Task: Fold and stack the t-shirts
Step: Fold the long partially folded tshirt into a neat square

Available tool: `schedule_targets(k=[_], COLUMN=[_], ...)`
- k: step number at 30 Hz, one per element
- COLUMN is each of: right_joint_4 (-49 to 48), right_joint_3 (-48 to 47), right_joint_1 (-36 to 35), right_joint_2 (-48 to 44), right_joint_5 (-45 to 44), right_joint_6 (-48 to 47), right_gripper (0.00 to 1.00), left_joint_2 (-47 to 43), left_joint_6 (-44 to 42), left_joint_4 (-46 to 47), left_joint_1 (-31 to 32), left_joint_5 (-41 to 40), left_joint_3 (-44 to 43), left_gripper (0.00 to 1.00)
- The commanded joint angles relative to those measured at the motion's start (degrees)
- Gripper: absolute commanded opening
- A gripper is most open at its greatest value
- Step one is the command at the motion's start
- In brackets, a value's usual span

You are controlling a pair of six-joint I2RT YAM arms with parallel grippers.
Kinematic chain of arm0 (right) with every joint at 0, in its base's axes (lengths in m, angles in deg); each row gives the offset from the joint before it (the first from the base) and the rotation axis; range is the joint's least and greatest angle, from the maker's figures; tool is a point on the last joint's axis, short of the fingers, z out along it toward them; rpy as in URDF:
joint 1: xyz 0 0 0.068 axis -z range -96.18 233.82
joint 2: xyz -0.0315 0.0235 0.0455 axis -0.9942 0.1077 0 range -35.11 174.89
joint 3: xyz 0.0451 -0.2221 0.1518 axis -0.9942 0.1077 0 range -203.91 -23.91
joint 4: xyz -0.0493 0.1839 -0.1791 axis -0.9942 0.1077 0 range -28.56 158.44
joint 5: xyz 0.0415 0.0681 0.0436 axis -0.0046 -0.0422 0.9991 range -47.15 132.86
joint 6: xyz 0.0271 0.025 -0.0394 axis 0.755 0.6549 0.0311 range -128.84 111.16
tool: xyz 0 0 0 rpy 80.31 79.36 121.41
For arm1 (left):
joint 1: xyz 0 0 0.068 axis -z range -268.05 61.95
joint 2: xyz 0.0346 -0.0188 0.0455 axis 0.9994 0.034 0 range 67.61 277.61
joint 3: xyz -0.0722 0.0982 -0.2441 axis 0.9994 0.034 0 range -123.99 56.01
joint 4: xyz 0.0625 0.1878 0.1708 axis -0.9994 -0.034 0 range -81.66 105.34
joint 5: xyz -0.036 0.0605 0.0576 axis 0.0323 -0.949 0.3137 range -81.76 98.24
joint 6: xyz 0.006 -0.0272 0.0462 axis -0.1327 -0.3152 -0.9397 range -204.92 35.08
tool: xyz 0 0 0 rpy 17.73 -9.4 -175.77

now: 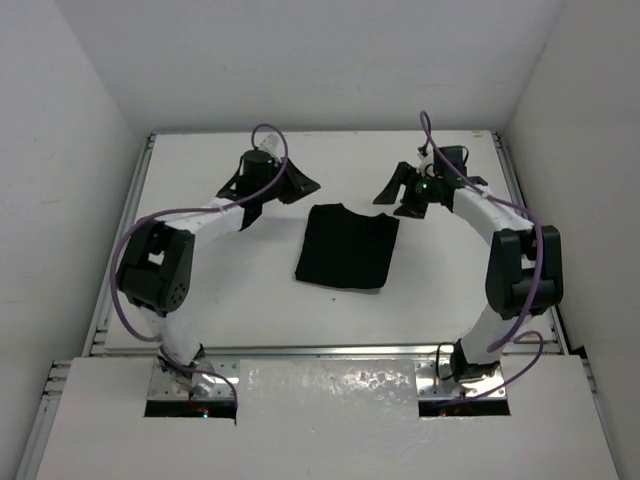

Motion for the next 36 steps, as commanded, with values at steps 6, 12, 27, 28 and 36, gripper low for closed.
schedule_targets(k=[6,12,27,28,36], right_joint_4=[9.1,3.7,20.5,19.9,22.6], right_joint_3=[11.0,9.6,-22.1,-21.0,-20.3], right_joint_1=[-3.1,-5.3,-12.7,-12.7,-12.3], right_joint_2=[-3.9,3.5,26.7,26.0,21.2], right_joint_5=[-17.4,-15.6,-22.0,-22.6,-28.5], right_joint_6=[-4.8,-6.0,-13.1,-12.4,-12.5], right_gripper=[0.99,0.94,0.69,0.7,0.99], left_joint_2=[-0.9,11.0,8.3,8.7,5.2], left_joint_6=[-3.4,-1.8,6.0,5.9,2.0], left_joint_4=[-9.0,-2.6,5.7,5.8,-0.9], left_joint_1=[-2.4,-2.5,-2.2,-2.9,-5.3], left_joint_5=[0.0,11.2,1.8,1.7,1.4], left_joint_3=[8.0,6.1,15.7,15.6,13.5], left_gripper=[0.17,0.16,0.14,0.14,0.14])
